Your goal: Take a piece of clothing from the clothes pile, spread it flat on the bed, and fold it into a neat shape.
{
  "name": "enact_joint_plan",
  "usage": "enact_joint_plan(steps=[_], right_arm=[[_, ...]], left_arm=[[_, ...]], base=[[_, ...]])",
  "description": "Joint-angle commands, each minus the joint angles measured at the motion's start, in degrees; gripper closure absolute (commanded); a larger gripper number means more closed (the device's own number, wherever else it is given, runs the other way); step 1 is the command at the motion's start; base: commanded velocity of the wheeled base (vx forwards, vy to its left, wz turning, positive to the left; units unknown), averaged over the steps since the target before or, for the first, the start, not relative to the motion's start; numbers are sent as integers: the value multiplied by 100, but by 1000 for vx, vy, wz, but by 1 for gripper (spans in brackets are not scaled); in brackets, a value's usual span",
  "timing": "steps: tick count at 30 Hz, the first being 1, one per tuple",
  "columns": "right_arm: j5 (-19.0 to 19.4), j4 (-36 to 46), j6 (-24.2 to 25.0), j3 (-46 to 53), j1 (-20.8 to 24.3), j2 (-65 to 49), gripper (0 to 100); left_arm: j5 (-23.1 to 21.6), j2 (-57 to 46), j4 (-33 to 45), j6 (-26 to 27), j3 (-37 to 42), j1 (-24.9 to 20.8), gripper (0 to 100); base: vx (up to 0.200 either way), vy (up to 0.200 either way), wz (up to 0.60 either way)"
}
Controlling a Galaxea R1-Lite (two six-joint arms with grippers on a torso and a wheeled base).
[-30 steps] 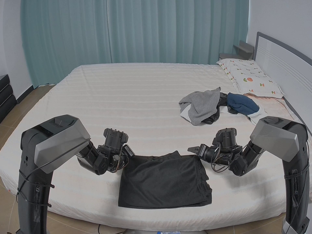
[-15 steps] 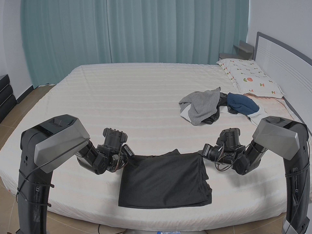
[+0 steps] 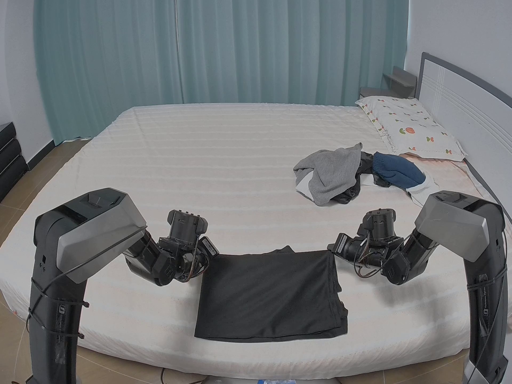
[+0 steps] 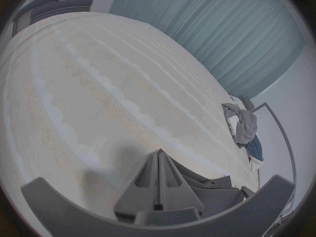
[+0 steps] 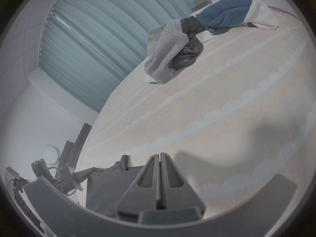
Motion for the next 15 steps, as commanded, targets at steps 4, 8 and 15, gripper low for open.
enact_joint_plan(steps=[4, 8, 15], right_arm=[[2, -5, 7, 21, 5, 11, 0], [10, -66, 16, 118, -3, -147, 0], [195, -128, 7, 1050, 84, -964, 0]], left_arm=[[-12, -12, 2, -13, 5, 1, 0], [-29, -21, -7, -30, 5, 19, 0], [-267, -118, -69, -101, 128, 151, 0]], base=[[0, 0, 0], [0, 0, 0], [0, 0, 0]])
